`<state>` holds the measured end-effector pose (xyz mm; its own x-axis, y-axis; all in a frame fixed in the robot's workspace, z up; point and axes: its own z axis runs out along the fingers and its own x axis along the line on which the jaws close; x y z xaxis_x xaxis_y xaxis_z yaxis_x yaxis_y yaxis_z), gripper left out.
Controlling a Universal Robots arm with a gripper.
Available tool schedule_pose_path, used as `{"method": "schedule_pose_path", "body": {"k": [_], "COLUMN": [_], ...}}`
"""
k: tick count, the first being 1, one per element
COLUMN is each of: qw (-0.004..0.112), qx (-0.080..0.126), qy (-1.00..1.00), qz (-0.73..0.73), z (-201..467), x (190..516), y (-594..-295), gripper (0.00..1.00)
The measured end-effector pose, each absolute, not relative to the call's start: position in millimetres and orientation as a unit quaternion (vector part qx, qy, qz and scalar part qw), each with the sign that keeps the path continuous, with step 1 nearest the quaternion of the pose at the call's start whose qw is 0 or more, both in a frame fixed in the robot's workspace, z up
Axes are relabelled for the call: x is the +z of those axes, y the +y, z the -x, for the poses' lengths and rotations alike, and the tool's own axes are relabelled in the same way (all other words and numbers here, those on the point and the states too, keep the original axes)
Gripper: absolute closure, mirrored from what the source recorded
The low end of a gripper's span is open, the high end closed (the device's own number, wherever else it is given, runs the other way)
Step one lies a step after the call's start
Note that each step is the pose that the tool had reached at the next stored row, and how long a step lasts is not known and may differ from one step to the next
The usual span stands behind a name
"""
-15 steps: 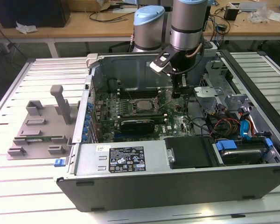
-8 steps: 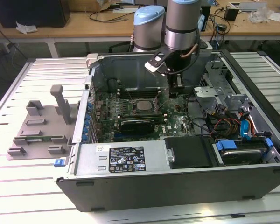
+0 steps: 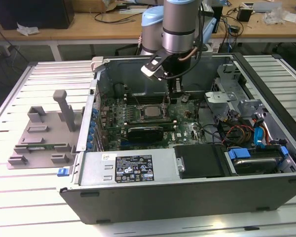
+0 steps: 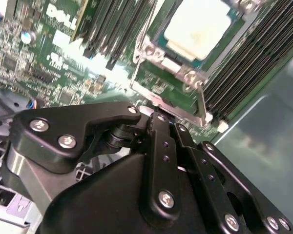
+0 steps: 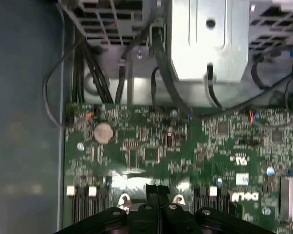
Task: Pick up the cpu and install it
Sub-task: 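Close the cpu cover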
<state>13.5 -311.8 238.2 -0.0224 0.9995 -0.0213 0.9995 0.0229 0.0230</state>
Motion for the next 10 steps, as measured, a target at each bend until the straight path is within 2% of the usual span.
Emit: {"method": "schedule_pose_path", "body": {"k": [10], "qw": [0.016], "qx": [0.001], "qy": [0.715], "qz": [-0.699], "z": [5.2], "x": [238.2], "y": [-311.1], "gripper": [0.89]}}
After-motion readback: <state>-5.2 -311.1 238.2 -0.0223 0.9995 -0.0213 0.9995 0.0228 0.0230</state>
